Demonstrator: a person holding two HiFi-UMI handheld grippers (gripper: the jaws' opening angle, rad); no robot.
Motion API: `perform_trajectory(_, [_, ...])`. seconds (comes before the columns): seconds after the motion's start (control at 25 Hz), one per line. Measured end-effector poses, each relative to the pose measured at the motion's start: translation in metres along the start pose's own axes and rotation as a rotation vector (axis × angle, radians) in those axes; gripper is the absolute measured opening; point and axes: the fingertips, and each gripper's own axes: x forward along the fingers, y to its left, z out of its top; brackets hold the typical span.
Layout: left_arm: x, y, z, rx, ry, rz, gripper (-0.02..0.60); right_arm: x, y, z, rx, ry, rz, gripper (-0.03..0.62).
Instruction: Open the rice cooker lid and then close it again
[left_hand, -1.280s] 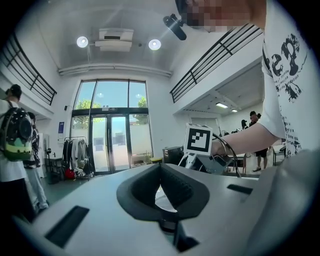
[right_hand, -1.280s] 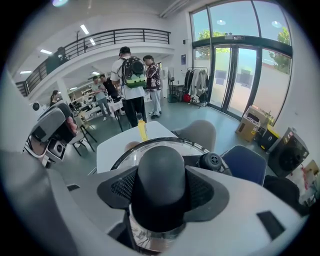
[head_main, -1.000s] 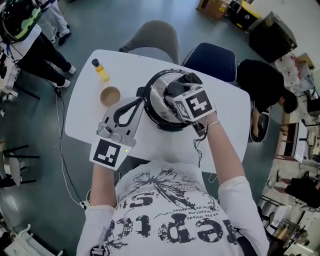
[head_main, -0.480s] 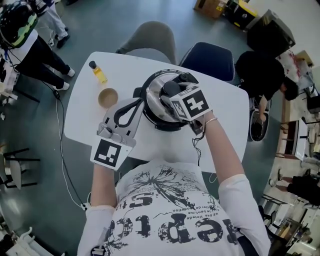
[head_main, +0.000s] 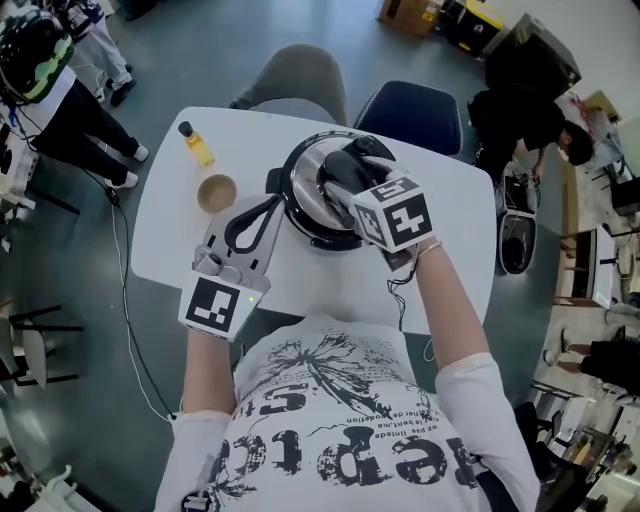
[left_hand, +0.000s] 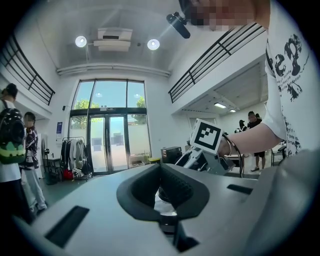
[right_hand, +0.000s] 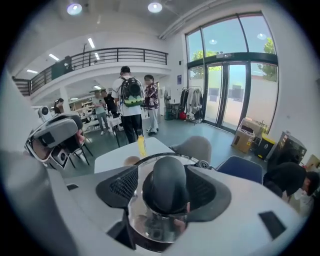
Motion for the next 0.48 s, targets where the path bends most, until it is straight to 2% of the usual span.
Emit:
perform_trajectory(0.16, [-0.007, -0.005, 0.005, 0.007, -0.007, -0.019, 0.014, -0.032, 0.007, 0.012, 0.035, -0.144, -0.013, 0.284])
perform_trajectory(0.24, [-0.007, -0.008, 0.007, 0.007, -0.004, -0.027, 0.014, -0.049, 0.007, 0.018, 0.054, -0.222, -0.017, 0.243])
perform_trajectory(0.4, [-0.014, -0.016, 0.011, 0.003, -0.009, -0.052, 0.014, -0.08, 0.01, 0.02, 0.047, -0.342, -0.079, 0.168])
perform_trajectory(0.48, [-0.019, -0.019, 0.012, 0.003, -0.013, -0.054, 0.014, -0.094, 0.012, 0.017, 0.05, -0.396, -0.131, 0.102])
